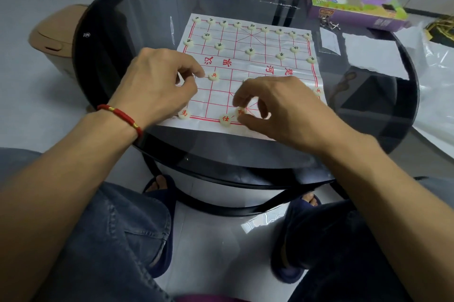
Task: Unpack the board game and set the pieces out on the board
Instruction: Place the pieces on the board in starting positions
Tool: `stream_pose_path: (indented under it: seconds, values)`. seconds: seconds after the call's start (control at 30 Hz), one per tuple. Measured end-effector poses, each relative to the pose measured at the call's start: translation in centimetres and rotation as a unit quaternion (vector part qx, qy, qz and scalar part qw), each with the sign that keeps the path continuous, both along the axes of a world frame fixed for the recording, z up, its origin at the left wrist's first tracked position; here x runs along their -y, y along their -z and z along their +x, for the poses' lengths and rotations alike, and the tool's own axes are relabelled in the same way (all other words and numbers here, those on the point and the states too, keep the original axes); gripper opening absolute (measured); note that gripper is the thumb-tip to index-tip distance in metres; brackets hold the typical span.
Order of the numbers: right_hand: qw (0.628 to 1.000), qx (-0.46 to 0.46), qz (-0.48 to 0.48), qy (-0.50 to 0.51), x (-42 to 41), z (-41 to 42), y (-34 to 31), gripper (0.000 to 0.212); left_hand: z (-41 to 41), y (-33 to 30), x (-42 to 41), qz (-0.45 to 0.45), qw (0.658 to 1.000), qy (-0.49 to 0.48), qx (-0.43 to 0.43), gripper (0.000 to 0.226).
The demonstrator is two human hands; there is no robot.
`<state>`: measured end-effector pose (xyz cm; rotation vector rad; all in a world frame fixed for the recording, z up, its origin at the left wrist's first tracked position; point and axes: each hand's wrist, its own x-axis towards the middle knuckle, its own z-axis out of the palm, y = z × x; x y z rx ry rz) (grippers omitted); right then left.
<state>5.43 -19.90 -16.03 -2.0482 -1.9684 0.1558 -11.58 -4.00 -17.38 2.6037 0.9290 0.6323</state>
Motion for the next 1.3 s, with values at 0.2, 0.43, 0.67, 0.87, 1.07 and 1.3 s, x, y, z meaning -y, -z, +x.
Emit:
stream_pose_path:
  seconds: [0.2, 0.43, 0.67, 0.87, 1.07, 1.3]
  values:
    - [0.998, 0.050, 0.025, -0.034, -4.1, -3.8, 0.8, 0.018, -1.0, -0.1, -0.4, -0.002, 0.999, -0.034, 0.013, 0.022]
    - [0.996, 0.073, -0.033, -0.023, -5.1, -4.2, 1.2, 0.031, -2.2, -0.1, -0.8, 0.000, 0.999, -0.035, 0.021, 0.023]
    - [0.996, 0.083, -0.027, -0.022, -5.1, -4.4, 1.2, 0.031, -2.4, 0.0, -1.1, -0.003, 0.999, -0.031, 0.025, 0.022]
    - [0.998, 0.045, -0.008, 0.048, -3.7, 0.1, -0.4, 0.023, -2.1, 0.2, -1.0, -0.011, 0.999, -0.031, 0.015, 0.022]
    - [0.985, 0.057, -0.084, 0.139, -1.5, 5.8, -0.5, 0.025, -1.9, 0.2, -0.6, -0.020, 0.999, -0.026, 0.013, 0.022]
    - [0.988, 0.068, -0.076, 0.112, -1.4, 5.2, 0.3, 0.025, -1.3, 0.5, -0.5, -0.022, 0.999, -0.022, 0.012, 0.023]
